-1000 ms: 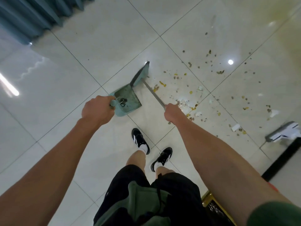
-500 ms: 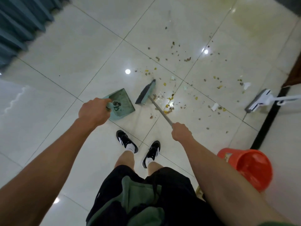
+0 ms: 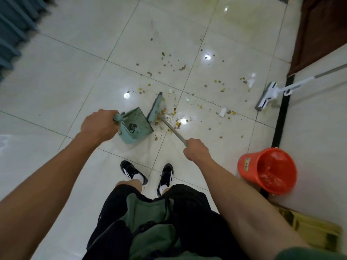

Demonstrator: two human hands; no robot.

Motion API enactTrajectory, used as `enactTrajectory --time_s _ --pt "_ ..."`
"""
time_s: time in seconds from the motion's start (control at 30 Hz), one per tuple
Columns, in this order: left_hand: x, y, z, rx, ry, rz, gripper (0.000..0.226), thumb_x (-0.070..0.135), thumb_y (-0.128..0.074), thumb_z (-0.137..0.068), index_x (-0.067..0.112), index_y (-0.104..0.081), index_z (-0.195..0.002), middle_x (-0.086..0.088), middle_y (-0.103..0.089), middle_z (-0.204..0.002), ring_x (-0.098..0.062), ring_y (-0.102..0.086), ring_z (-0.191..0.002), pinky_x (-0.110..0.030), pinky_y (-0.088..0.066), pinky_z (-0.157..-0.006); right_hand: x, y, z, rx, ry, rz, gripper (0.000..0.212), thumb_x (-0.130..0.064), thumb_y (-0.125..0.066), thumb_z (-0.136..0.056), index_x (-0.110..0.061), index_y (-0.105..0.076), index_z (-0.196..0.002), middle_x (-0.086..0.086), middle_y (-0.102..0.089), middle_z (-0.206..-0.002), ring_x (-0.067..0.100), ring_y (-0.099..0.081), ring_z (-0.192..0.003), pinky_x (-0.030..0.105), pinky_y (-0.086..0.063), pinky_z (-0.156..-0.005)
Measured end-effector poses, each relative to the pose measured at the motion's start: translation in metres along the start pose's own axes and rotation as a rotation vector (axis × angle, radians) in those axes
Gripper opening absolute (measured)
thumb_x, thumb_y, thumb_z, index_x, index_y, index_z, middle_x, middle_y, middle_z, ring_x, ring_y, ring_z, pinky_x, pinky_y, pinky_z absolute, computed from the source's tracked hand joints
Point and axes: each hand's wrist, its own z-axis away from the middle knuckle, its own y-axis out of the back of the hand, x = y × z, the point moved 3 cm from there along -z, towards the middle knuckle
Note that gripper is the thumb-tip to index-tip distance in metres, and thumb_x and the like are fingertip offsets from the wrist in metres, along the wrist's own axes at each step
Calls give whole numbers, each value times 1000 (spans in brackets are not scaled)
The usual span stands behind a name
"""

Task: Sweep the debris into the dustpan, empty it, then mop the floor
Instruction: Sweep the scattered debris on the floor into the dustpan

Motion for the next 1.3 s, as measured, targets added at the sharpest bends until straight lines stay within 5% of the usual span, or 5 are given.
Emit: enactTrajectory --time_s 0.47,0.67,0.87,1.13,1.3 --pt "-147 53 -90 46 102 52 14 29 -55 -95 34 -66 -103 -3 -62 -84 -28 -61 -72 -34 -50 -62 -174 64 -97 46 91 -116 36 -16 -48 -91 -17 -62 -124 0 -56 -82 17 -57 -66 28 -46 -55" --pt "-236 69 -163 1 115 61 15 31 -52 -97 29 -63 -105 -4 -61 -80 -28 -60 -68 -33 -46 -58 -317 80 -159 -8 126 -131 24 -18 -46 -94 -10 -59 -113 9 -63 -102 25 -57 -78 26 -39 -54" --pt "-284 89 -225 -61 61 41 16 30 -51 -96 28 -63 -107 -4 -63 -82 -28 -62 -69 -37 -55 -65 -410 80 -204 -71 150 -48 33 -16 -44 -95 -11 -55 -126 10 -61 -116 30 -62 -97 32 -44 -68" --pt "-266 107 -262 -92 -33 -2 12 25 -52 -94 29 -62 -99 -4 -60 -78 -30 -60 -68 -32 -45 -59 -389 82 -206 -30 12 40 27 -13 -45 -95 -9 -58 -119 7 -60 -97 27 -64 -84 33 -48 -65" --pt "-231 105 -255 -92 -92 -41 19 20 -52 -93 28 -64 -106 -6 -66 -86 -31 -64 -71 -36 -56 -64 -326 68 -177 -59 -95 -28 26 -11 -44 -97 -10 -57 -118 3 -56 -87 19 -55 -67 29 -42 -54"
